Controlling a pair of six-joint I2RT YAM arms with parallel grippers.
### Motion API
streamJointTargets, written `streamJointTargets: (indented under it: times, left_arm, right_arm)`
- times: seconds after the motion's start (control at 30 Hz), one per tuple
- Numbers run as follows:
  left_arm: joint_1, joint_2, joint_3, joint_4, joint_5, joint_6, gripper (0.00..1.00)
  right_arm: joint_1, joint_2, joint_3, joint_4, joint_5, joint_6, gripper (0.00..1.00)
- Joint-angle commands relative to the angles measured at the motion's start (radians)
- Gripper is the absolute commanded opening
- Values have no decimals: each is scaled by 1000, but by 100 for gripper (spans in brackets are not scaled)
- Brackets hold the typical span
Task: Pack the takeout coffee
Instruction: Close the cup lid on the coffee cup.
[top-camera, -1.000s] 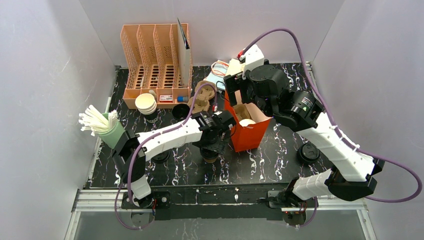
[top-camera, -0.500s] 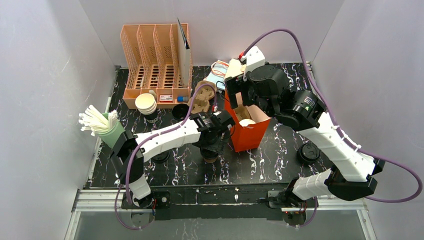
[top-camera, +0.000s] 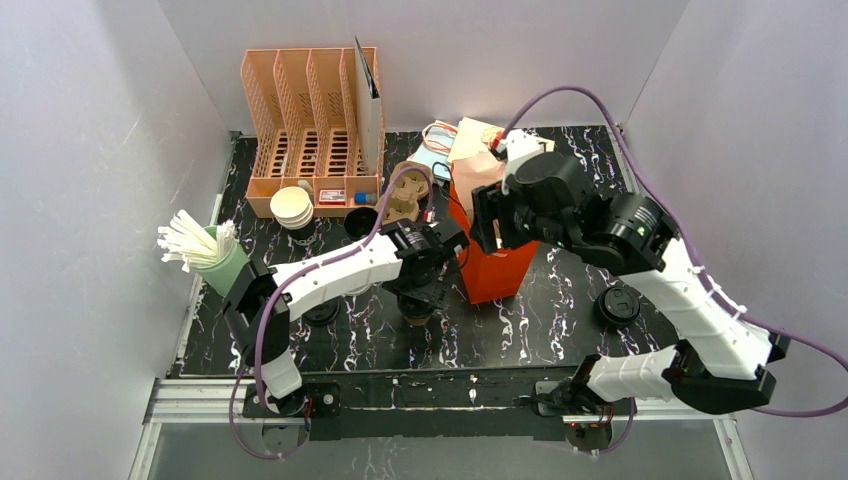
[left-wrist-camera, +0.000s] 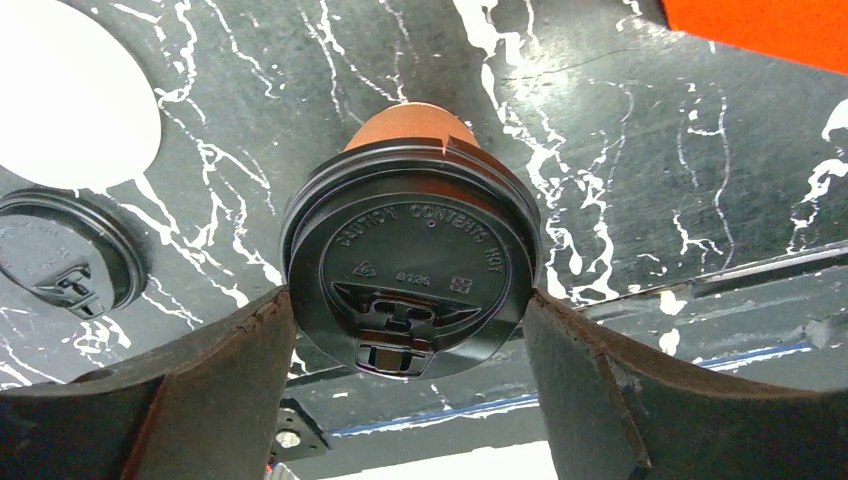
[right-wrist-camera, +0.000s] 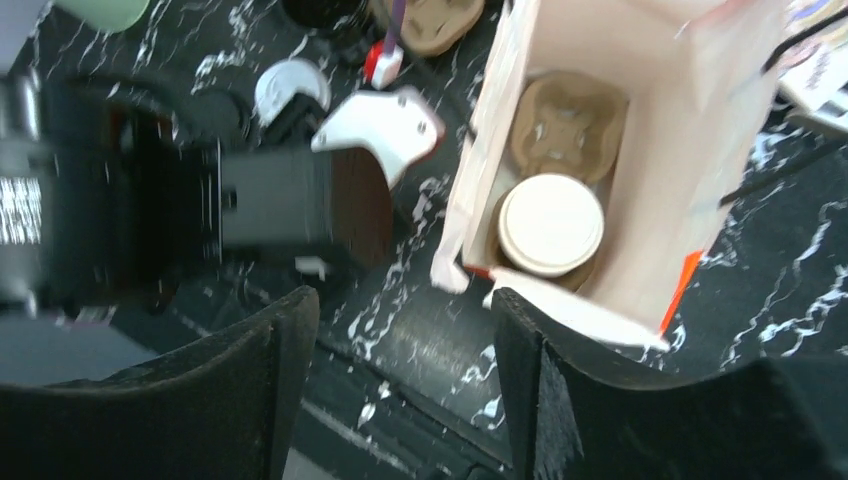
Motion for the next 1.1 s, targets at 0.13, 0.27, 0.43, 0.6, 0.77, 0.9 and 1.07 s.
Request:
streamJointTargets:
  times: [0.13,0.27,0.43,0.6,0.77,0.9,1.07]
  left_arm:
    - [43,-36,-52,-47,0,37,79]
    - [45,-28,-60,-33,-1,30,79]
    - [61,-65,-94,-13,13,27,79]
    - [80,-105,-118,-3,39,58,79]
    - [89,-137,-136,-6,57,83,79]
    - [106,-149,-147,-3,67,93,79]
    - [118,-135,-115,-2,75,104,84]
  right_arm:
    - [-4,-169,-254,60,-252,29,63]
    - [-5,-237,-396,117,-257,34,60]
    - [-5,-298,-593,226,-238,62,58]
    - [-5,-331,-773,435,-90,39,55]
    - [-23,-244,-852,575,-105,27,52]
    - [-105,-173,-891,676,-121,17,47]
    - [-285,-86,-868,835,-260,-39,47]
